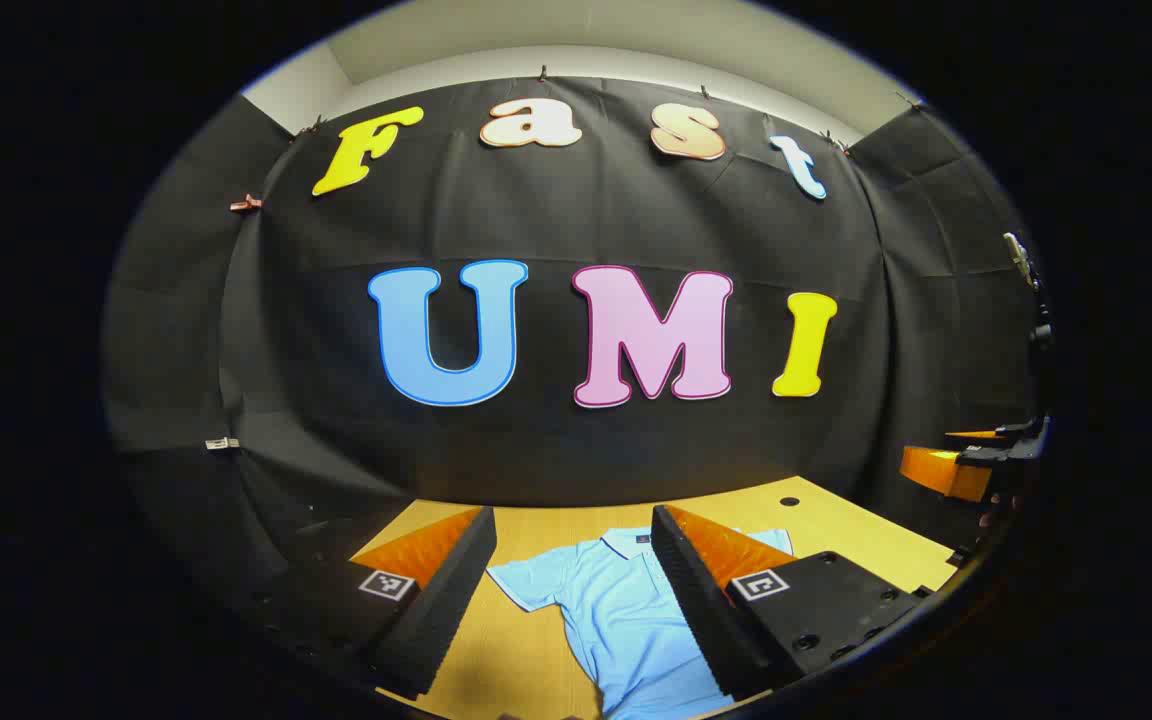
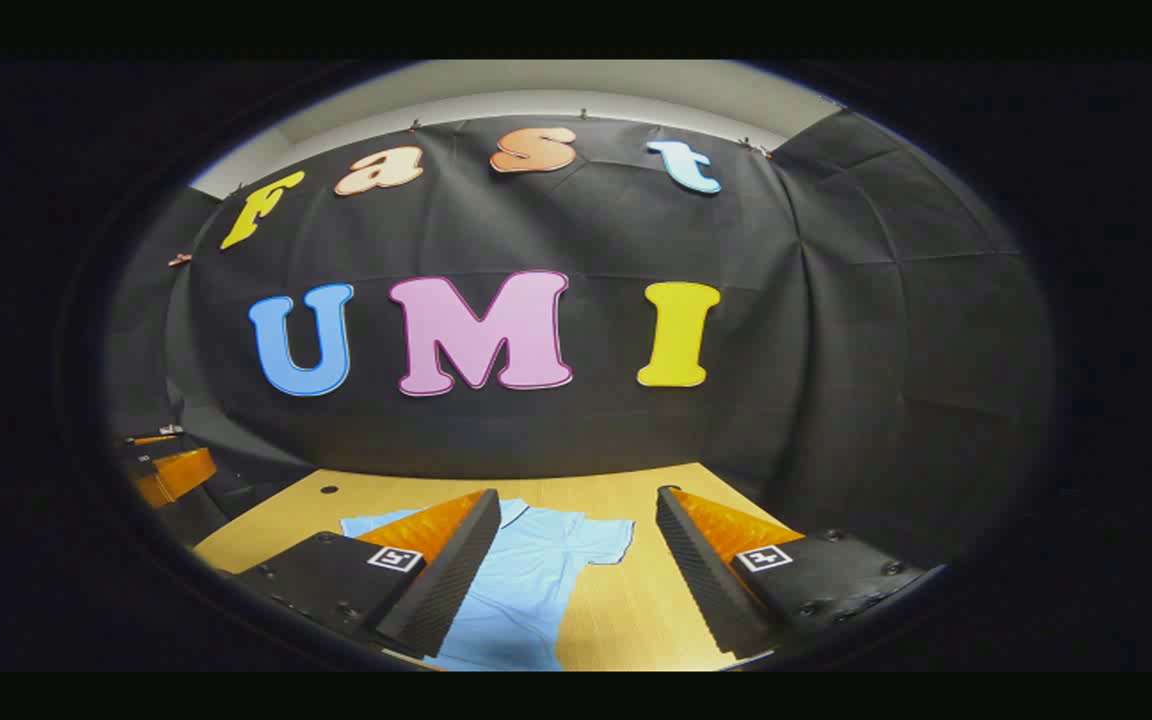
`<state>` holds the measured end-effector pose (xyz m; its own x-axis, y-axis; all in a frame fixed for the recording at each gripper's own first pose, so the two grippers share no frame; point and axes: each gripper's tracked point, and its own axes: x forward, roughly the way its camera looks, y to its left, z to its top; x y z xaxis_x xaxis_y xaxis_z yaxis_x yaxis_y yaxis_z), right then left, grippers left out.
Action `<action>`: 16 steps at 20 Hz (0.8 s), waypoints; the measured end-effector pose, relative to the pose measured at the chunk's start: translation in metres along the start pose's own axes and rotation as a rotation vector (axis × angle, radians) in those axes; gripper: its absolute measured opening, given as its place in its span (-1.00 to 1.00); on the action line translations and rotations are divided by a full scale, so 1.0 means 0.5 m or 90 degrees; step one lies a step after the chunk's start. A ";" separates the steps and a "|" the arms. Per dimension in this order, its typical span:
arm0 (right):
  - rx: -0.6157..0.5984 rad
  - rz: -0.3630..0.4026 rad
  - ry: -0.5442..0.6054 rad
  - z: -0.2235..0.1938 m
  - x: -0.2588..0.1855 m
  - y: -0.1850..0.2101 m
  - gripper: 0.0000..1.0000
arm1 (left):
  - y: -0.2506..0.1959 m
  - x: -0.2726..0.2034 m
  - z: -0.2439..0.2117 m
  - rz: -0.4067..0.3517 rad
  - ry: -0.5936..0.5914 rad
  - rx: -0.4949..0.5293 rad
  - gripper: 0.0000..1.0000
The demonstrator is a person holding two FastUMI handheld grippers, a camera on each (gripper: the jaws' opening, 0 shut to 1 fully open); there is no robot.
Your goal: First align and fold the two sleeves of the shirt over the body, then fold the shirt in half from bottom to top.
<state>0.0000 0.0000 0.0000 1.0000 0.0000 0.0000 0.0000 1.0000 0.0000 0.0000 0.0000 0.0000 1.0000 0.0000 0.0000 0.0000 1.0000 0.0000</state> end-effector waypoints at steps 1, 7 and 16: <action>-0.002 0.002 0.002 -0.002 0.002 0.001 0.94 | 0.000 0.000 -0.002 0.000 0.001 0.001 0.98; 0.001 0.015 0.023 -0.026 0.020 0.011 0.94 | -0.003 0.018 -0.003 0.002 0.005 0.000 0.98; 0.008 0.022 0.060 -0.062 0.050 0.010 0.95 | -0.004 0.037 -0.016 0.011 0.018 -0.007 0.98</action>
<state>0.0248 0.0052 -0.0310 0.9949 0.0353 -0.0945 -0.0341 0.9993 0.0138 0.0184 -0.0019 -0.0081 0.9994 0.0169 -0.0287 -0.0172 0.9998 -0.0101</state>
